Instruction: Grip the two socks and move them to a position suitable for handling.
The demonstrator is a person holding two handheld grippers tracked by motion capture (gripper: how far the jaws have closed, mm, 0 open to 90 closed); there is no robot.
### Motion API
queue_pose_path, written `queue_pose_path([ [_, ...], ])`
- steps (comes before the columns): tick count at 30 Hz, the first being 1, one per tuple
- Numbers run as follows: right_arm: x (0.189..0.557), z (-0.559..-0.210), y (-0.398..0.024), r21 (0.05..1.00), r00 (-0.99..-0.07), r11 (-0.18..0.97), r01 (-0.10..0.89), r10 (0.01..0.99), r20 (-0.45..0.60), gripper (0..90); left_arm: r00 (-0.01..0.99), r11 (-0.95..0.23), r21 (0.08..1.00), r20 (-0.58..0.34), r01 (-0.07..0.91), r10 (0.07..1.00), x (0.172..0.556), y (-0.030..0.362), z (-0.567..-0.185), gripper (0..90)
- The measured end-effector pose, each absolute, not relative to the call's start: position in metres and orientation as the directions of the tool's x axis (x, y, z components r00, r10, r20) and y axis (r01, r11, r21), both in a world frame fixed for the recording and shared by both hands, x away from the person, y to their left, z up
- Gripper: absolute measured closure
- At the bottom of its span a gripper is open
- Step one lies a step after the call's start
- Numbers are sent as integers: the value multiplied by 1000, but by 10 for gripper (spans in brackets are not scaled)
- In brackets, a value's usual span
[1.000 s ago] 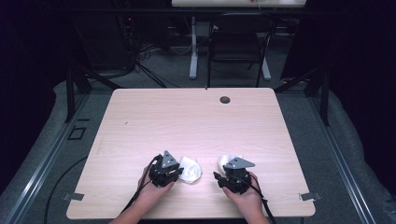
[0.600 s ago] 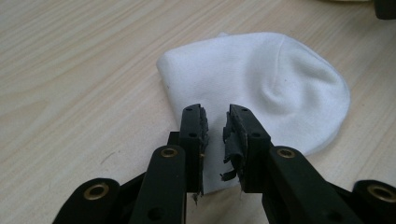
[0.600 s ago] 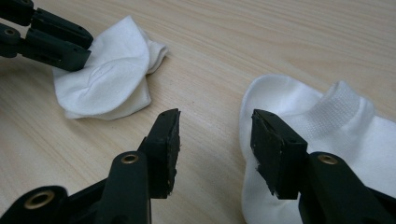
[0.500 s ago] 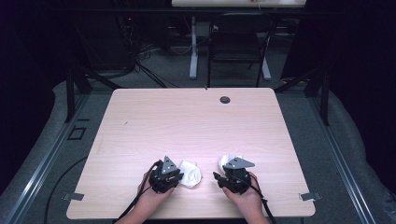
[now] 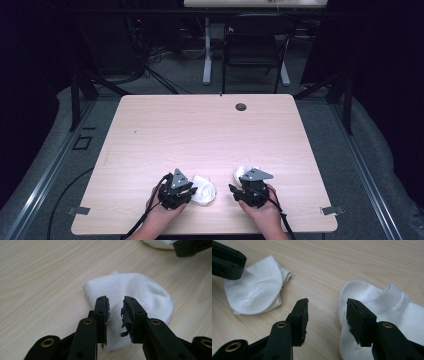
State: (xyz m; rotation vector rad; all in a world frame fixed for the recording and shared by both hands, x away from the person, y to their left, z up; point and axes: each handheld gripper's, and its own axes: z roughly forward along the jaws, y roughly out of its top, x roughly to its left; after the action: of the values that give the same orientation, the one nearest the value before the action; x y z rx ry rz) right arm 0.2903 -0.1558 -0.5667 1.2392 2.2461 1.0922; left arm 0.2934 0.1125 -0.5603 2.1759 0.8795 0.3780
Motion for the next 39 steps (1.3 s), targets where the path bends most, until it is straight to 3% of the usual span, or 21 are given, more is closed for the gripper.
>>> queue_pose_path([
  [17, 291, -565, -158, 766, -555, 319, 558, 829, 59, 519, 760, -524, 718, -10, 458, 650, 295, 81, -566, 724],
  [22, 291, -565, -158, 766, -555, 318, 559, 830, 60, 519, 760, -531, 708, -13, 466, 650, 296, 79, -574, 754],
  [29, 291, -565, -157, 768, -559, 320, 555, 827, 60, 519, 754, -523, 711, -14, 470, 657, 296, 80, -575, 863],
  [39, 290, -565, -155, 770, -560, 319, 553, 827, 59, 519, 750, -486, 739, -39, 466, 660, 294, 88, -563, 885],
])
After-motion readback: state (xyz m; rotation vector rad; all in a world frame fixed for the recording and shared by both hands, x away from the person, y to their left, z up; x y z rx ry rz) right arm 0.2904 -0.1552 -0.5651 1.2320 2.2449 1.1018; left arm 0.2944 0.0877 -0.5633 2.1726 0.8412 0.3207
